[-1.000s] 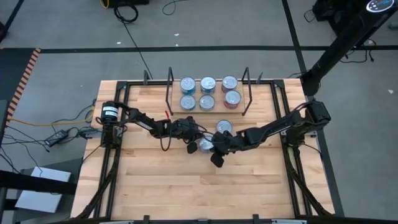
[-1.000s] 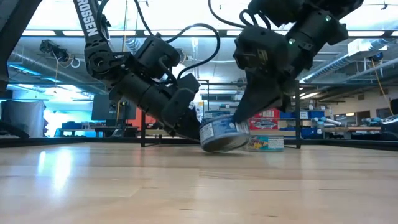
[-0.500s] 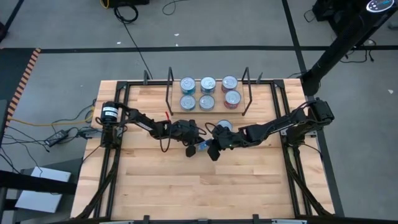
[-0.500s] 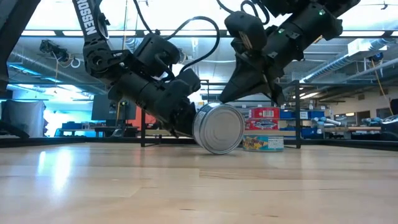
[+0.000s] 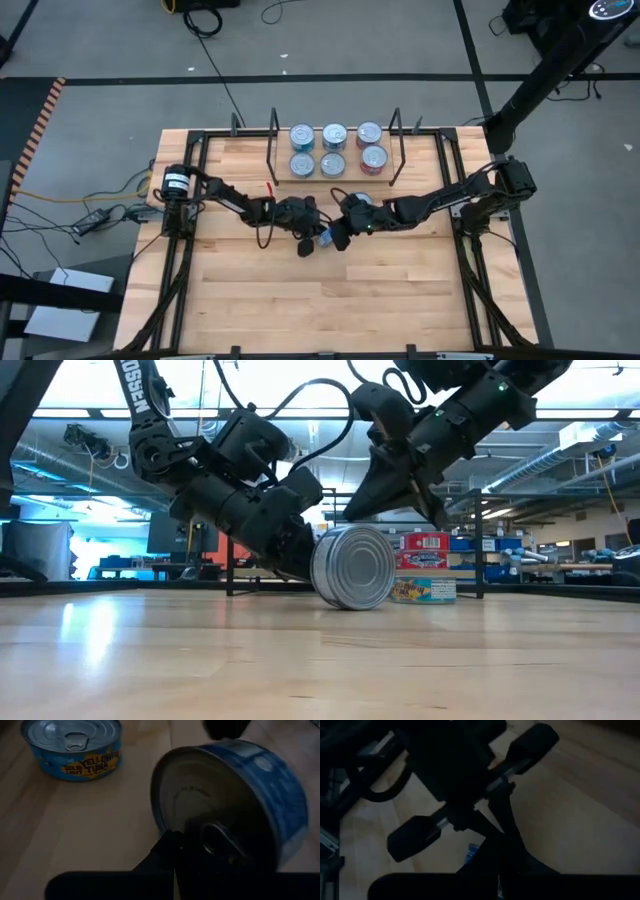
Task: Stack canned seafood by type on shelf
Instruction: Stack the blue tuna can on top of the blue tuna can on the shelf
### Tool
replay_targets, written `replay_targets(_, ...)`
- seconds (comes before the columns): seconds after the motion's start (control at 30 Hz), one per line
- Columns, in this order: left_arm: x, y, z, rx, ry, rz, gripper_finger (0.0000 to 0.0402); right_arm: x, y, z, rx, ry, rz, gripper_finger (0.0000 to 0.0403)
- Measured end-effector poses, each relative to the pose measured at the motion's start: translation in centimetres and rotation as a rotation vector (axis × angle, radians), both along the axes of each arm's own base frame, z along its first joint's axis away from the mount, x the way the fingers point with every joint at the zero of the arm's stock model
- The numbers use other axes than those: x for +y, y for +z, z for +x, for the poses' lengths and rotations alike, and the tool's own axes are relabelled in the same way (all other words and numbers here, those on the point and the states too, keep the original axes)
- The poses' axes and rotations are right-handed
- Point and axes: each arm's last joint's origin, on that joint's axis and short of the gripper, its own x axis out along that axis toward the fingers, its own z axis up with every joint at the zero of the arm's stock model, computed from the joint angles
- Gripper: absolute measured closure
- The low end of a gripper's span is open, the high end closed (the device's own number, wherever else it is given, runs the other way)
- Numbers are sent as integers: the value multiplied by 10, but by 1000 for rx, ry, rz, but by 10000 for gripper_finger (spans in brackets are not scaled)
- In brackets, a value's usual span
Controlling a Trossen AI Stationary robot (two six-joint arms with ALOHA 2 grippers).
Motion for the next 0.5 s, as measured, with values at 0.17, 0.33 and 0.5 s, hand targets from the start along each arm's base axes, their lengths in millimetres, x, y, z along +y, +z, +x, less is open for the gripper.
replay_targets(0.17,11,-1,-2,26,24,-16,398,0,2,1,-20,14,-7,396)
replay_targets(0.33,22,6,-8,80,43,-6,398,0,4,1,-28,37,-19,396)
replay_targets(0.5,24,23,-19,127,15,48,398,-1,11,-2,-27,132,-57,395)
